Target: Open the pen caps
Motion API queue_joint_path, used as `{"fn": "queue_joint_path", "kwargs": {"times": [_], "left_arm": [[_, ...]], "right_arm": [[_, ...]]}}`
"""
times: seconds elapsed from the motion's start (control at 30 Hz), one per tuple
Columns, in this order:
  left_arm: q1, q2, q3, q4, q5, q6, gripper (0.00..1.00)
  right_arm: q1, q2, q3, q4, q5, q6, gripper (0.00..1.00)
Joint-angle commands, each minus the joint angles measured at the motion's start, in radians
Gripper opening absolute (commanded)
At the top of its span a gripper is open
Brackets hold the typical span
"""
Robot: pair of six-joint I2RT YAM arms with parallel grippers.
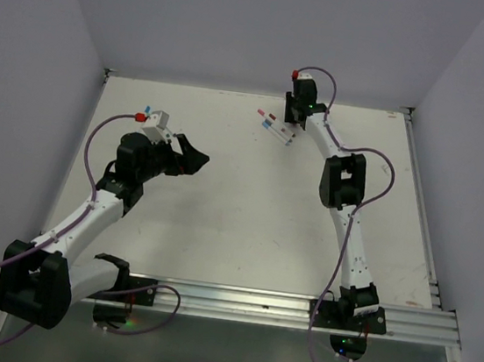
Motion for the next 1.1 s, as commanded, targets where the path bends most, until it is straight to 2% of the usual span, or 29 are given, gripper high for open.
{"fn": "queue_joint_path", "kwargs": {"times": [0.0, 0.07, 0.1, 0.17, 0.2, 0.37, 0.57, 0.63, 0.67, 0.7, 0.73, 0.77, 0.87, 0.93, 0.97, 1.07], "left_arm": [[-0.001, -0.017, -0.007, 0.051, 0.014, 0.028, 1.00], [0.001, -0.019, -0.009, 0.046, 0.014, 0.031, 1.00], [0.001, -0.016, -0.009, 0.046, 0.014, 0.032, 1.00], [0.004, -0.015, -0.010, 0.045, 0.017, 0.037, 1.00], [0.004, -0.015, -0.010, 0.045, 0.018, 0.035, 1.00], [0.007, -0.009, -0.004, 0.040, 0.033, 0.026, 0.99], [0.010, -0.017, 0.016, 0.008, 0.090, -0.014, 0.98], [0.010, -0.026, 0.020, 0.000, 0.122, -0.044, 0.98], [0.010, -0.028, 0.017, 0.008, 0.136, -0.055, 0.98], [0.010, -0.032, 0.013, 0.025, 0.154, -0.088, 0.98], [0.010, -0.035, 0.007, 0.028, 0.179, -0.110, 0.98], [0.010, -0.038, -0.001, 0.029, 0.193, -0.142, 0.98], [0.010, -0.055, -0.036, 0.046, 0.253, -0.199, 0.97], [0.010, -0.084, -0.081, 0.080, 0.271, -0.225, 0.97], [0.010, -0.095, -0.098, 0.094, 0.276, -0.253, 0.96], [0.010, -0.114, -0.154, 0.161, 0.313, -0.303, 0.94]], "right_arm": [[0.002, 0.033, 0.041, -0.034, 0.041, -0.021, 0.33], [0.002, 0.037, 0.041, -0.034, 0.040, -0.021, 0.26], [0.001, 0.037, 0.041, -0.034, 0.041, -0.021, 0.16], [0.001, 0.040, 0.044, -0.035, 0.040, -0.021, 0.03], [0.002, 0.036, 0.039, -0.031, 0.035, -0.021, 0.00], [0.001, -0.027, -0.002, 0.047, 0.018, 0.002, 0.00], [0.002, -0.240, -0.074, 0.068, 0.000, 0.071, 0.00], [0.008, -0.394, -0.203, 0.069, -0.035, 0.122, 0.00], [0.014, -0.464, -0.348, 0.078, -0.052, 0.137, 0.00], [0.027, -0.525, -0.429, 0.095, -0.061, 0.166, 0.00], [0.037, -0.653, -0.509, 0.124, -0.069, 0.173, 0.00], [0.050, -0.711, -0.648, 0.124, -0.093, 0.177, 0.00], [0.112, -0.945, -0.927, 0.120, -0.153, 0.208, 0.00], [0.181, -1.080, -1.083, 0.158, -0.166, 0.249, 0.00], [0.224, -1.209, -1.228, 0.176, -0.172, 0.266, 0.00], [0.284, -1.414, -1.466, 0.250, -0.273, 0.352, 0.00]]}}
